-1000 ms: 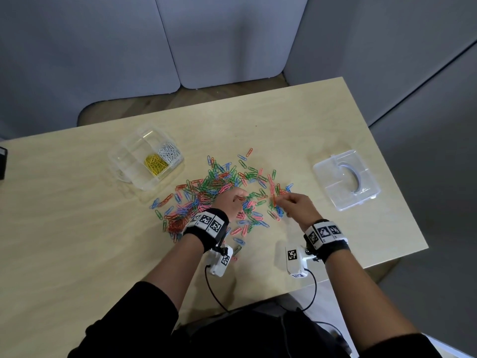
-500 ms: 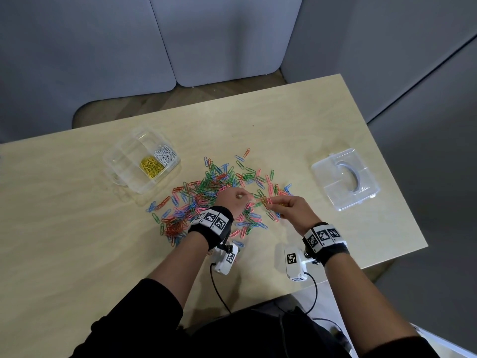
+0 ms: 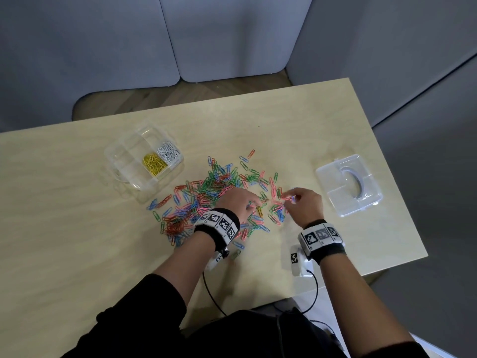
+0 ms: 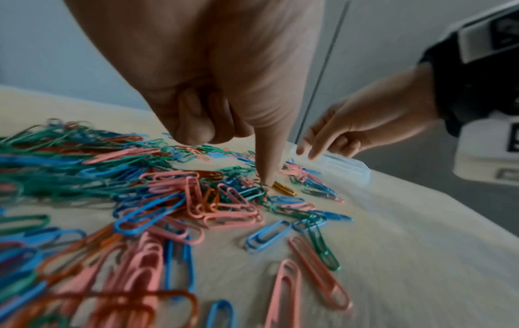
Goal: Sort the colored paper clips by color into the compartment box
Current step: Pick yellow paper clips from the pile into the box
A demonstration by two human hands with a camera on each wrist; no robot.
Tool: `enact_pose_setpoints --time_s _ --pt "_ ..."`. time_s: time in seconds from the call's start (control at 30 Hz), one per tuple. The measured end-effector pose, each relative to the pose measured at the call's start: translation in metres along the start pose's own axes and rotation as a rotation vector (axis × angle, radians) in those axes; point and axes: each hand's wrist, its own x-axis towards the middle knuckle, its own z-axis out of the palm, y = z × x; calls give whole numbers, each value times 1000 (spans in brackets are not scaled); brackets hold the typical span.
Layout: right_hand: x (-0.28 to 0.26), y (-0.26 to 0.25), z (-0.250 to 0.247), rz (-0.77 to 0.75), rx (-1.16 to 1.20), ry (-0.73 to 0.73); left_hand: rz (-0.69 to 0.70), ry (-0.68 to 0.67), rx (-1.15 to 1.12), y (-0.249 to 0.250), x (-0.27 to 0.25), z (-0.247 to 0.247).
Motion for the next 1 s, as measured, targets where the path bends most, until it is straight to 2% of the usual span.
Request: enact_pose_setpoints --time_s 0.1,0.3,0.43,0.57,0.67,0.83,1.0 --pt "10 14 -13 80 -60 56 103 -112 164 9 7 -1" --pt "17 11 -11 -96 -107 -17 143 -99 165 8 13 -1" --pt "19 12 -3 -160 -57 -34 117 -59 20 4 14 1" --pt "18 15 -15 -97 56 -2 67 -50 -104 -1 15 3" --pt "18 19 -14 -97 -22 -4 -13 -30 -187 -1 16 5" --pt "23 13 -11 -82 -21 -52 -75 -141 -162 11 18 7" --pt "25 25 -20 -38 -20 -58 -36 -197 -164 13 15 4"
